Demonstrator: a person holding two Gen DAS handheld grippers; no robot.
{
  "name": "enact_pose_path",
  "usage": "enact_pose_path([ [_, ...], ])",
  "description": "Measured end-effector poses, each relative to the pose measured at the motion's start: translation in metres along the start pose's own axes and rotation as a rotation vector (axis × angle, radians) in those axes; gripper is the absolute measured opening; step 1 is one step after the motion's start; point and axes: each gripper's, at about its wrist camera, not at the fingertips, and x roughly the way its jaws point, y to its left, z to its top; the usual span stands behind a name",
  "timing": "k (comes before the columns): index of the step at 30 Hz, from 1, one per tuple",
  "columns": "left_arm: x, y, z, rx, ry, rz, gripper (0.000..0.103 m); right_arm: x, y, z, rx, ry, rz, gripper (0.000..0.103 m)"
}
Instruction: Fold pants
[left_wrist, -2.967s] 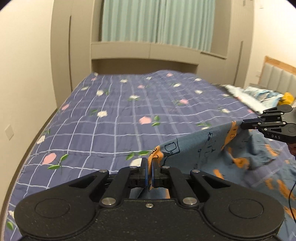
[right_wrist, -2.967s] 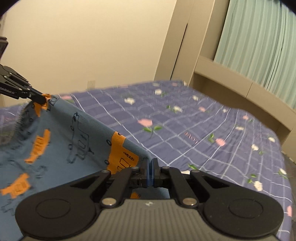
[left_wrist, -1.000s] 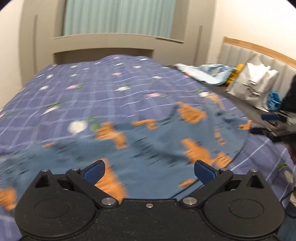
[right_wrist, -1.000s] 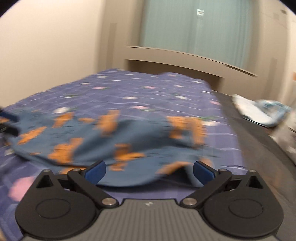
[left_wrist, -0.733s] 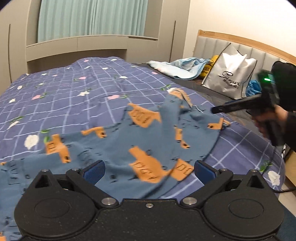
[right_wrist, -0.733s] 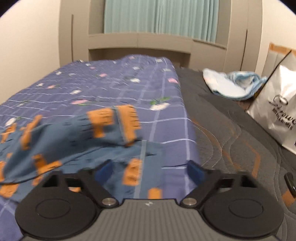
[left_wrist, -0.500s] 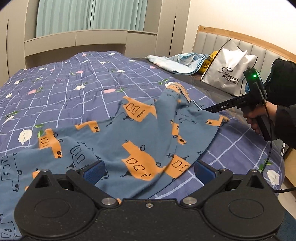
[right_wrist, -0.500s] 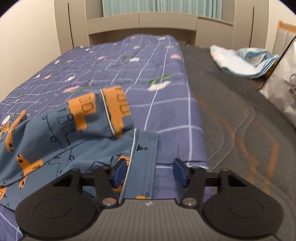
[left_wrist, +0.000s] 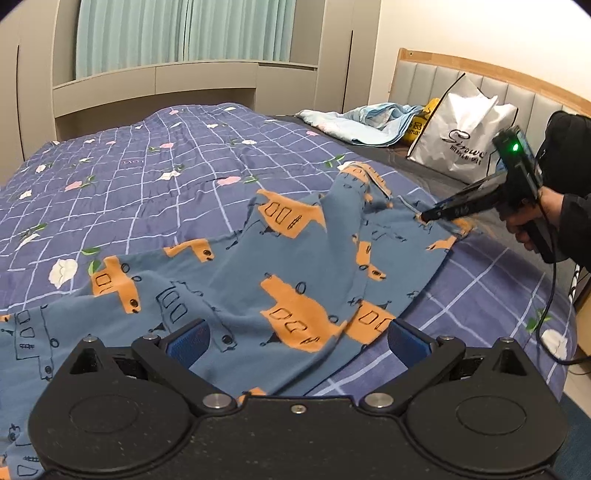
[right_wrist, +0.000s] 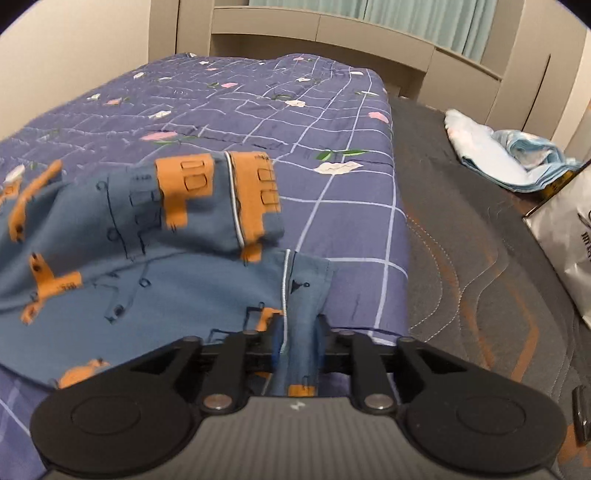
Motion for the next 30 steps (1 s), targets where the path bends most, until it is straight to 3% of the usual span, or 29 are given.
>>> enact_pose_path([
  [2, -0.001, 0.001, -0.001, 0.002, 0.004, 0.003, 0.102, -0.008, -0.003, 0.001, 0.046, -0.033, 0.006, 0.039],
  [3, -0.001, 0.002, -0.001, 0.002, 0.007, 0.004, 0.102, -0.015, -0.003, 0.002, 0.062, -0.066, 0.004, 0.052],
  [4, -0.001, 0.002, 0.0, 0.005, 0.009, 0.005, 0.102, -0.02, -0.003, 0.004, 0.064, -0.089, 0.0, 0.055],
  [7, -0.001, 0.001, 0.001, 0.026, 0.006, 0.021, 0.1, -0.026, -0.001, 0.013, 0.082, -0.134, 0.06, 0.055],
  [11, -0.001, -0.001, 0.004, 0.036, 0.025, -0.018, 0.078, -0.01, -0.006, 0.024, 0.235, -0.121, 0.191, 0.05],
  [14, -0.001, -0.004, 0.003, 0.061, 0.05, -0.053, 0.067, 0.009, -0.013, 0.027, 0.355, -0.098, 0.228, 0.049],
  [18, 0.005, -0.005, 0.0, 0.081, 0.096, -0.064, 0.06, 0.025, -0.032, 0.025, 0.53, -0.087, 0.279, 0.05],
  [20, 0.01, -0.004, -0.002, 0.087, 0.127, -0.046, 0.044, 0.03, -0.037, 0.025, 0.575, -0.089, 0.29, 0.045],
  [22, 0.01, -0.002, -0.001, 0.085, 0.128, -0.03, 0.034, 0.036, -0.041, 0.026, 0.603, -0.083, 0.289, 0.026],
  [25, 0.008, 0.002, 0.002, 0.061, 0.117, -0.035, 0.003, 0.039, -0.045, 0.027, 0.639, -0.09, 0.3, 0.007],
  [30, 0.003, 0.007, 0.006, 0.033, 0.102, -0.042, 0.002, 0.02, -0.047, 0.031, 0.631, -0.175, 0.282, 0.0],
])
